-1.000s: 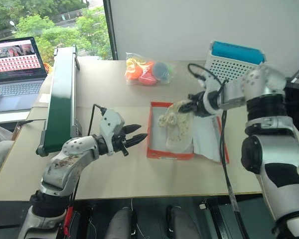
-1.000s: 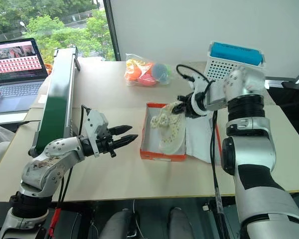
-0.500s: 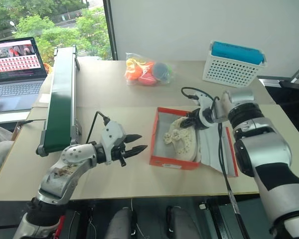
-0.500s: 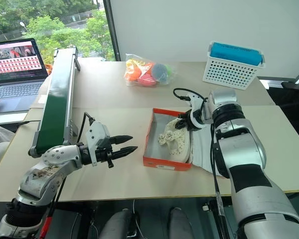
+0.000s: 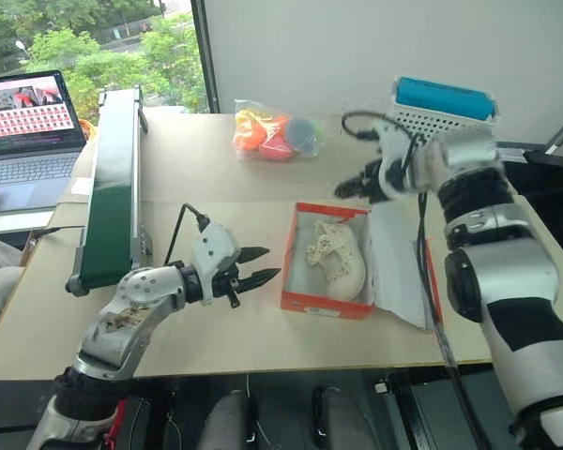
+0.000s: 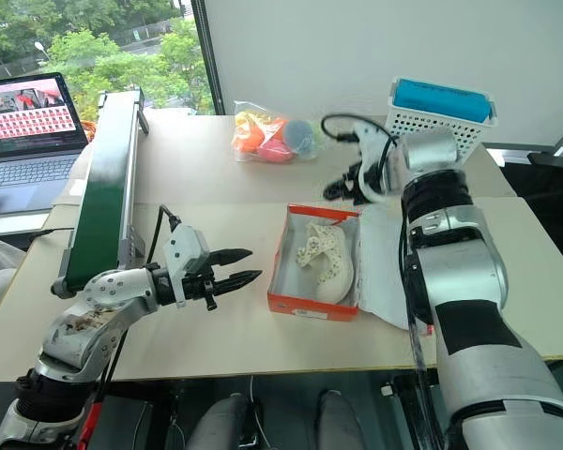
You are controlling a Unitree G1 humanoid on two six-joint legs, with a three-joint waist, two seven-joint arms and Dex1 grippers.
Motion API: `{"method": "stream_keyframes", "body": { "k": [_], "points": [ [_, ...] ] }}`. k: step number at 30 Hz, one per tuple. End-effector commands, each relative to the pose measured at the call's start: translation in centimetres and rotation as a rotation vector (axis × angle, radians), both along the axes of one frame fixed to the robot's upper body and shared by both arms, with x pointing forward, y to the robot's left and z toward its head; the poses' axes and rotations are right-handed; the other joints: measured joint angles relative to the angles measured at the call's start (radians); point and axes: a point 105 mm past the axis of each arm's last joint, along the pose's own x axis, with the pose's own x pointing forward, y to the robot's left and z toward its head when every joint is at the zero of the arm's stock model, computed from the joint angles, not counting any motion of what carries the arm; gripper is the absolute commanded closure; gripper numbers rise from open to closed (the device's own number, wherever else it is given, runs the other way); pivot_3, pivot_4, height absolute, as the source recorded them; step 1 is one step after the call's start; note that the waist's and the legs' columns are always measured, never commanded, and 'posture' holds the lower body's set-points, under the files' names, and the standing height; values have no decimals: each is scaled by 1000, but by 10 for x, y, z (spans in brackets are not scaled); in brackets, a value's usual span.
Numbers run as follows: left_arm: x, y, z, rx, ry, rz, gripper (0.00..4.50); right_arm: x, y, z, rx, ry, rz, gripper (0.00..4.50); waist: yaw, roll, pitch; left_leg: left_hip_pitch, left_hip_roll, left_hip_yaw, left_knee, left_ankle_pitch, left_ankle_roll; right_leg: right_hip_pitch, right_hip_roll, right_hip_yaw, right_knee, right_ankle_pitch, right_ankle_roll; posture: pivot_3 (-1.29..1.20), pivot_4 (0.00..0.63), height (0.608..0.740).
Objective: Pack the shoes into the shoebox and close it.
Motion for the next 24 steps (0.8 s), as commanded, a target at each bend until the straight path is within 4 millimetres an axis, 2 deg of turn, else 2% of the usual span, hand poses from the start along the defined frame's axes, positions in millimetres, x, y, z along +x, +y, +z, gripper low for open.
{"method": "stream_keyframes", "body": {
  "k": [1,3,4,6,7,8,10,12,13,14,15,16,17,20,21,24],
  "points": [
    [23,13,18,-64,-89,154,2361,-20,17,42,-57,-275,142,1030,2,0,0,0,0,0,0,0,0,0,0,0,0,0,0,0,150,708],
    [47,36,22,-98,-114,359,2361,-53,41,45,-85,-442,374,1030,10,0,0,0,0,-2,0,0,0,1,0,-2,-1,0,0,0,150,708],
    [58,48,24,-106,-134,463,2361,-74,51,38,-101,-494,500,1030,15,-1,0,0,0,-2,1,0,0,1,-1,-2,0,0,0,0,150,708],
    [69,63,28,-123,-160,590,2361,-104,60,24,-115,-535,647,1030,17,-1,0,0,0,-3,1,0,1,2,-1,-3,-1,0,1,0,150,708],
    [75,75,31,-164,-156,681,2361,-125,62,13,-103,-552,745,1030,17,-1,0,0,0,-2,2,0,1,1,-1,-2,-1,0,1,0,150,708],
    [82,96,32,-189,-164,831,2361,-149,61,-6,-50,-512,834,1030,19,-1,0,0,0,-2,2,0,1,2,-1,-2,0,0,1,0,150,708],
    [87,130,29,-234,-155,1065,2361,-173,57,-30,33,-459,881,1030,28,-5,-2,0,0,-4,3,-1,1,4,-1,-5,-2,0,1,0,150,708],
    [86,150,21,-260,-115,1205,2361,-179,56,-40,76,-453,859,1030,23,-5,-2,0,0,-5,4,-1,2,5,-2,-5,-2,0,1,0,150,708],
    [85,157,18,-251,-110,1252,2361,-181,56,-42,103,-451,843,753,19,-5,-2,1,0,-3,5,-1,2,4,-3,-3,0,1,1,0,150,708],
    [83,164,17,-242,-118,1291,2112,-182,57,-44,129,-445,824,495,17,-5,-2,1,0,-3,6,-1,2,4,-3,-3,-1,1,1,0,150,708],
    [81,170,15,-231,-124,1314,1962,-182,58,-50,143,-421,809,456,17,-5,-3,1,0,-3,6,-1,2,4,-3,-3,0,1,1,0,150,708],
    [80,174,14,-228,-124,1330,1711,-183,59,-56,144,-402,801,22,20,-7,-4,2,0,-4,6,-1,1,5,-3,-4,0,1,1,0,150,708],
    [79,177,12,-226,-117,1342,1438,-184,60,-62,137,-392,796,0,22,-8,-4,2,1,-4,6,-1,1,5,-2,-4,0,1,1,0,150,708],
    [78,182,8,-205,-108,1346,251,-183,64,-67,153,-389,769,0,27,-8,-4,2,1,-5,5,-1,-1,3,-1,-5,1,1,0,0,150,708],
    [77,185,8,-199,-110,1352,18,-183,66,-70,166,-386,761,0,28,-8,-4,2,1,-5,5,-1,-1,3,-1,-5,0,1,0,0,150,708],
    [76,190,7,-188,-110,1372,18,-188,69,-78,189,-372,771,0,29,-8,-5,2,0,-4,5,-1,-2,4,-2,-5,0,1,0,0,150,708]
  ]
}}
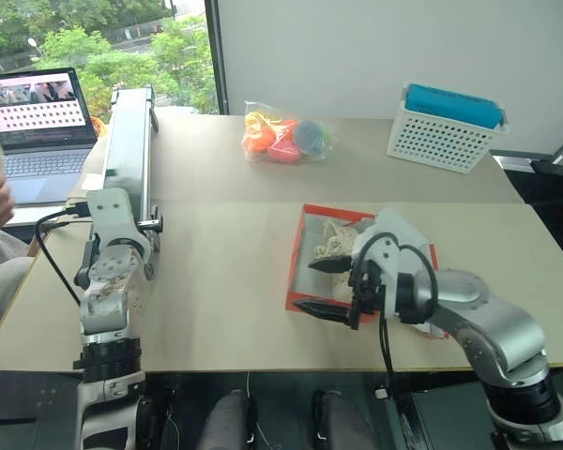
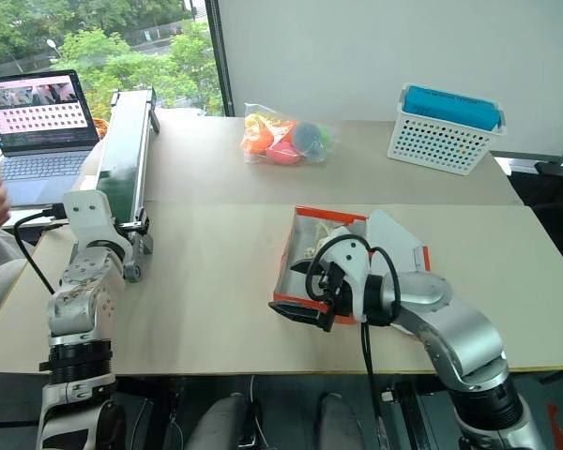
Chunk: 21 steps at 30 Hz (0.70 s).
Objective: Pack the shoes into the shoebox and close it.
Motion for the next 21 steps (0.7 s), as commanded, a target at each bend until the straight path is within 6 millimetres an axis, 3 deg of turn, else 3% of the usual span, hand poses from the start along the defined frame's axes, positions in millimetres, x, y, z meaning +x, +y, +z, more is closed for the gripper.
{"method": "stream_keyframes", "body": {
  "k": [1,8,21],
  "points": [
    [-3,11,10,32,-29,37,18,-5,3,3,45,-28,18,0,1,0,0,0,0,0,0,0,1,0,0,0,0,0,0,0,150,708],
    [-3,17,7,49,-3,69,18,6,-3,-2,36,-82,-44,0,1,-1,0,0,0,0,1,-1,1,0,0,0,0,0,0,0,150,708],
    [-3,19,-5,12,49,79,18,12,6,-15,0,-67,-69,0,0,-1,0,0,0,0,1,-1,1,0,0,0,1,0,0,0,150,708]
  ]
}}
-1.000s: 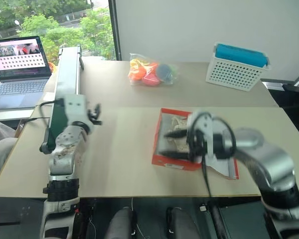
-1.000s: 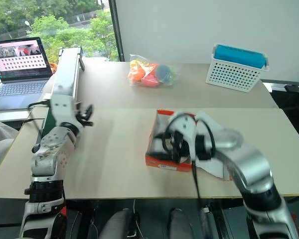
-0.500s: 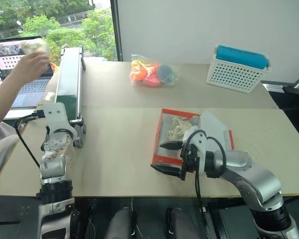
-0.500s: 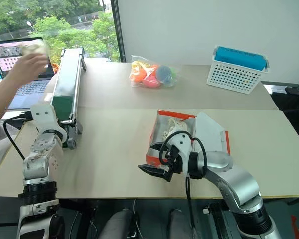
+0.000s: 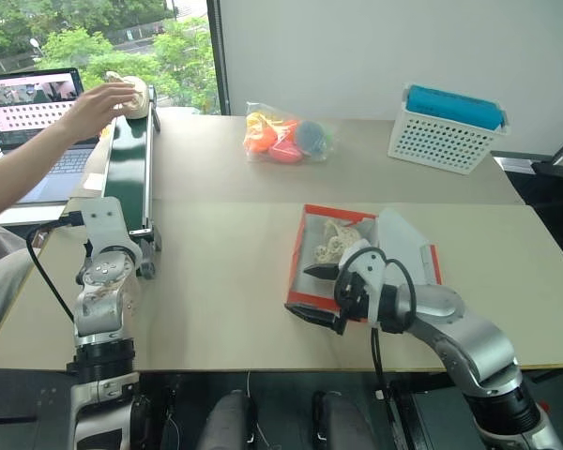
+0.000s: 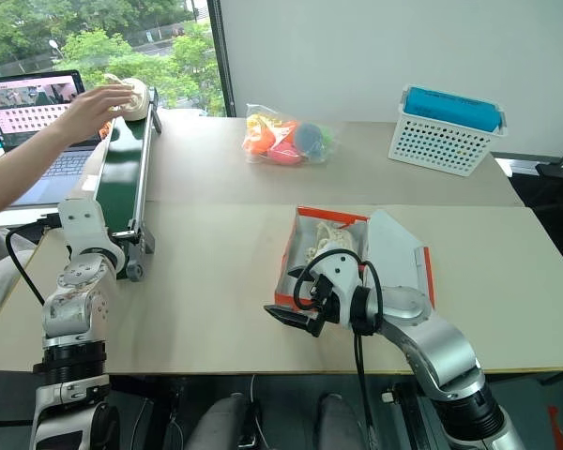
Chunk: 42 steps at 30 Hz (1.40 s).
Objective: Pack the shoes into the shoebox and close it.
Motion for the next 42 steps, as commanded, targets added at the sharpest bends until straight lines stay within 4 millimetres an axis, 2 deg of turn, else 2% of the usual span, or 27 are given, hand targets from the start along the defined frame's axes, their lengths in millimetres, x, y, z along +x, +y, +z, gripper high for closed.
{"method": "stream_keyframes", "body": {
  "k": [1,8,42],
  "points": [
    [0,2,9,10,-22,9,18,3,4,3,-10,-52,-8,0,0,0,0,0,0,0,0,0,0,0,0,0,0,0,0,0,150,708],
    [1,3,8,14,-16,9,18,7,4,-10,-35,-54,-43,0,0,0,0,0,0,0,0,0,0,0,0,0,0,0,0,0,150,708],
    [3,4,5,-3,-1,-4,18,15,2,-5,0,-57,-92,0,0,0,0,0,0,0,0,0,0,0,0,0,0,0,0,0,150,708]
  ]
}}
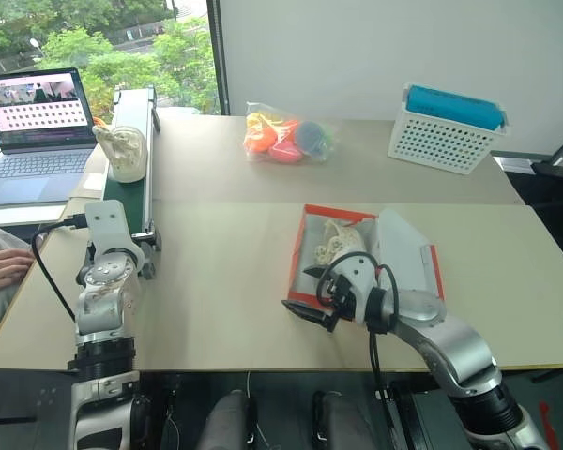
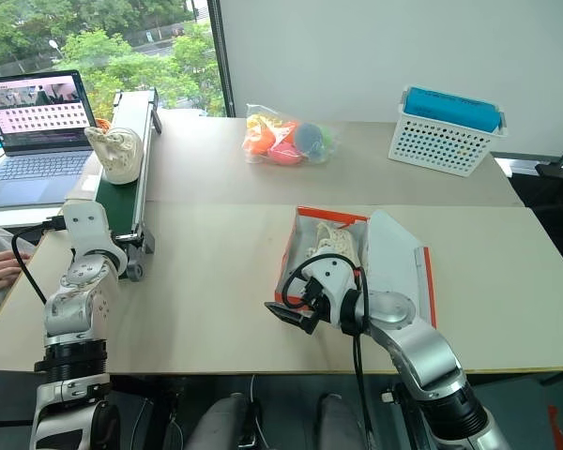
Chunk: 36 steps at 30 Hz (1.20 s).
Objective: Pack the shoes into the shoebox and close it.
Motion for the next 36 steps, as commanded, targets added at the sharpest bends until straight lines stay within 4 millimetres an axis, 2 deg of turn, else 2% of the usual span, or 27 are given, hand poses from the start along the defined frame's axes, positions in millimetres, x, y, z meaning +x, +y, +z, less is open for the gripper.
{"method": "stream_keyframes", "body": {
  "k": [1,19,22,27,31,36],
  "points": [
    [1,4,12,13,-34,8,18,2,0,14,29,-51,0,0,0,0,0,0,0,0,0,0,0,0,0,0,0,0,0,0,150,708],
    [0,9,7,-19,-20,30,18,4,1,16,42,-28,-8,0,0,0,0,0,0,0,0,0,0,0,0,0,0,0,0,0,150,708],
    [0,10,3,-42,0,36,18,4,2,17,47,-30,-8,0,0,0,0,0,0,0,0,0,0,0,0,0,0,0,0,0,150,708],
    [-2,5,-20,-172,102,45,18,4,3,20,56,-35,-10,0,0,0,0,0,0,0,0,0,0,0,0,0,1,0,0,0,150,708],
    [-2,1,-23,-263,113,51,18,6,2,25,65,-46,-16,0,0,0,-1,2,0,0,1,0,0,2,0,0,1,0,0,0,150,708],
    [4,-5,-4,-314,28,27,1255,9,2,37,97,-61,-24,0,2,2,-2,17,0,-1,-1,-1,1,18,0,-1,-1,-1,1,0,150,708]
  ]
}}
